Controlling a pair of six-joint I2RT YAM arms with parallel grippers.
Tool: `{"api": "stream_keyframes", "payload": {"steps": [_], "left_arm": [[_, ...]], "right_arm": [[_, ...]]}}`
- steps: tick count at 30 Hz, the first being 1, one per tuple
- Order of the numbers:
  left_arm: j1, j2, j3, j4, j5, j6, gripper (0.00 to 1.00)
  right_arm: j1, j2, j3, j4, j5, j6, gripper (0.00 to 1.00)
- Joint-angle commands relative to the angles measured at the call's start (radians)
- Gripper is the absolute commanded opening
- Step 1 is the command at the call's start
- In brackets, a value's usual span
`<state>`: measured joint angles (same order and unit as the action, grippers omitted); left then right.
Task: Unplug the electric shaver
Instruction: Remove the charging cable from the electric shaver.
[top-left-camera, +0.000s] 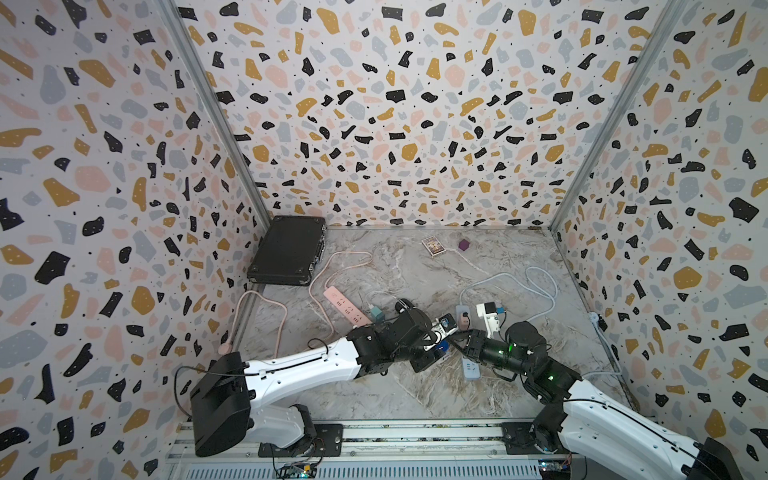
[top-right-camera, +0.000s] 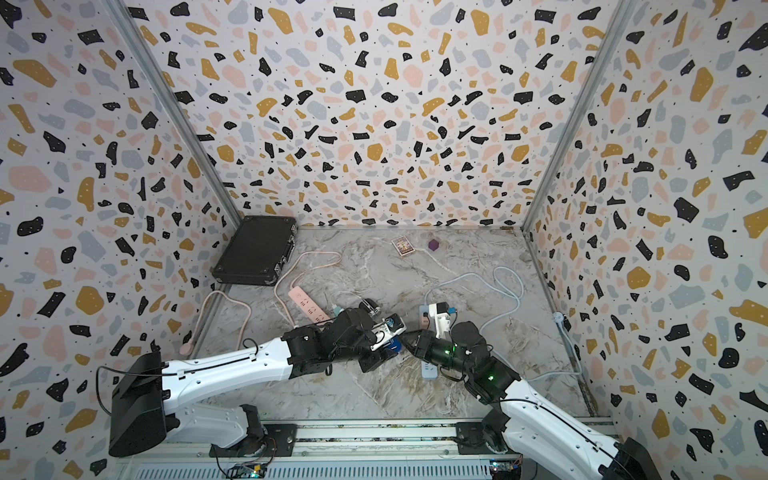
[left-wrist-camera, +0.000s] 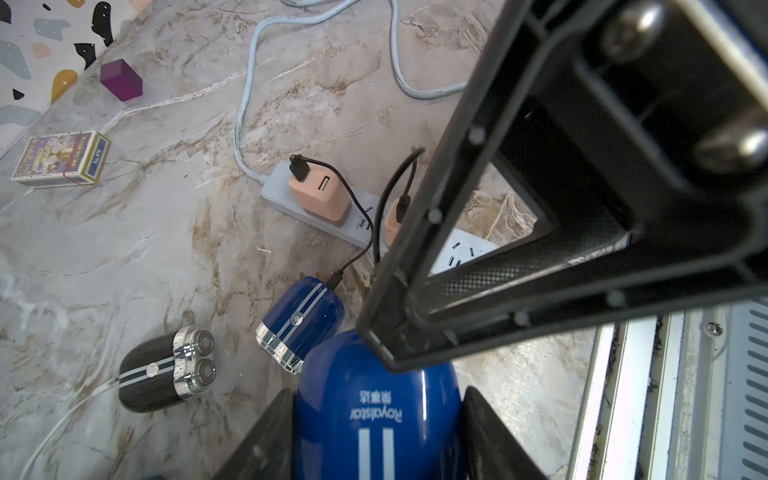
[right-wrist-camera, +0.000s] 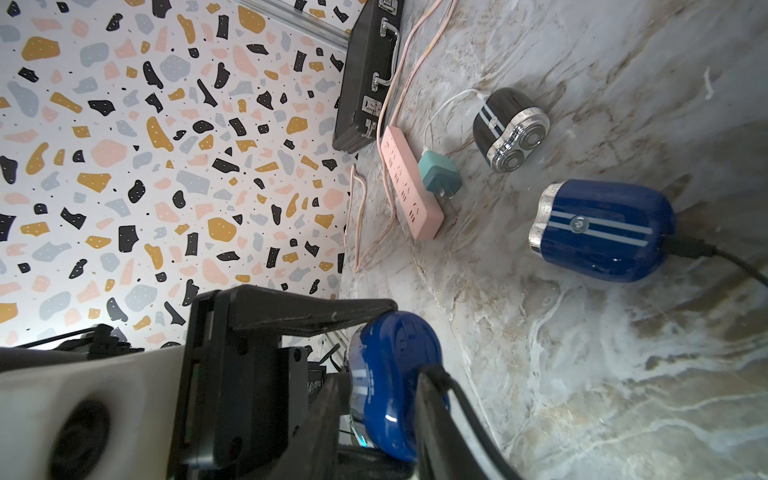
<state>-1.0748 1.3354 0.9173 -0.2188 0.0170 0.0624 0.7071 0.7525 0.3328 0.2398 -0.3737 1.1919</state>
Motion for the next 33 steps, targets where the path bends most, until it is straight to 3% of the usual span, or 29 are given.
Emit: {"api": "stream_keyframes", "payload": {"steps": [1, 10, 23, 33], "left_arm": [[-0.004, -0.034, 0.046, 0.044, -0.009, 0.001, 0.46], [-0.004, -0.024, 0.045, 0.048, -0.024, 0.007, 0.46], [-0.004, -0.025, 0.063, 0.044, -0.034, 0.013, 0.46], [-0.004, -0.019, 0.066, 0.044, -0.019, 0.01, 0.46]], "right_arm": [[-0.003, -0.018, -0.006, 0.008, -0.009, 0.011, 0.38], [-0.003, -0.157, 0.09, -0.245, 0.007, -0.05, 0.42], [-0.003, -0.084, -0.051, -0.038, -0.022, 0.052, 0.37], [-0.003, -0.07, -0.049, 0.047, 0.007, 0.055, 0.37]]}}
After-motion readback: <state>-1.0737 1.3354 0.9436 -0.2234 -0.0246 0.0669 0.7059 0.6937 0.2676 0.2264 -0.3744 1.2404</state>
